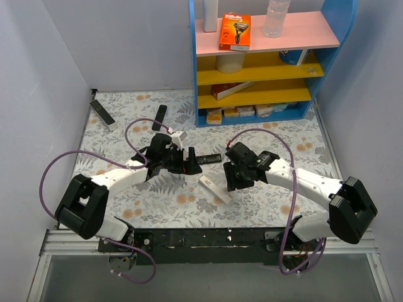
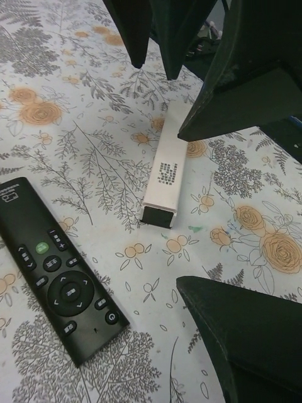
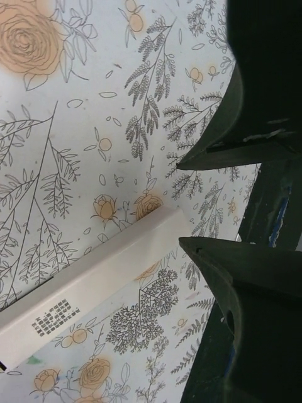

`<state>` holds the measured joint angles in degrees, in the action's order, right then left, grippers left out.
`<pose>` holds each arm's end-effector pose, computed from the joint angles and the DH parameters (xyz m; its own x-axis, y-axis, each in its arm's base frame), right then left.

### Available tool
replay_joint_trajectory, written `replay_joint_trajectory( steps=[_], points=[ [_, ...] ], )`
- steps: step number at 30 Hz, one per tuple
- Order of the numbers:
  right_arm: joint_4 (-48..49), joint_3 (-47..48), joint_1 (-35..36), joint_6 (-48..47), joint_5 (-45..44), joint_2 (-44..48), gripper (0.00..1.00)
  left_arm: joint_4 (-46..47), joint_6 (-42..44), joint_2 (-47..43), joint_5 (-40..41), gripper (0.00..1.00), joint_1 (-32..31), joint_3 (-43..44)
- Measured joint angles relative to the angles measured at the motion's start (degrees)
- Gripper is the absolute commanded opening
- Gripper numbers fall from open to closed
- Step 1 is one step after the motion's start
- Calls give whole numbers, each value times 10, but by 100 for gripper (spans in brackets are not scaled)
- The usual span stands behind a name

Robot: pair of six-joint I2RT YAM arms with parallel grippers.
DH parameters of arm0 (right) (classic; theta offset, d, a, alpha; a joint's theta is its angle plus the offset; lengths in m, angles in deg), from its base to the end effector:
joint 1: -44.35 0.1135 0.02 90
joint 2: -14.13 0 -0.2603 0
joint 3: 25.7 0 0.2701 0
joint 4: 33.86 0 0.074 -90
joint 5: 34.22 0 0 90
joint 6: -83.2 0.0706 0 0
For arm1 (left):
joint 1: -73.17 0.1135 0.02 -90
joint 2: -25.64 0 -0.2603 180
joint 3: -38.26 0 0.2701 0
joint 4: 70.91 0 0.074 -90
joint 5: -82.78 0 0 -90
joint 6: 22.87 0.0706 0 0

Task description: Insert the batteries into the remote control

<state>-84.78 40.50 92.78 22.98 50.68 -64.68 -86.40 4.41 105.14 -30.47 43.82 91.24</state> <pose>0.2020 0.2183 0.1807 -0.8726 -0.2383 -0.4264 -0.3289 0.9320 0.1523 0.2630 -0.1799 0.1559 -0.8948 -0.4337 -0.1058 -0.1949 0.5927 -0.7815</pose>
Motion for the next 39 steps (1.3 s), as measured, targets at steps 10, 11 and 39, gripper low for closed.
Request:
replay_joint_trajectory(
  steps=[10, 11, 39],
  points=[
    [96, -127, -41, 113, 9, 137, 87, -80, 25, 67, -19, 80, -14, 51],
    [99, -136, -46, 120, 10, 146, 86, -85, 25, 70, -18, 80, -15, 55],
    [299, -336, -59, 361, 145, 202, 59, -124, 1, 122, -71, 69, -19, 100]
  ],
)
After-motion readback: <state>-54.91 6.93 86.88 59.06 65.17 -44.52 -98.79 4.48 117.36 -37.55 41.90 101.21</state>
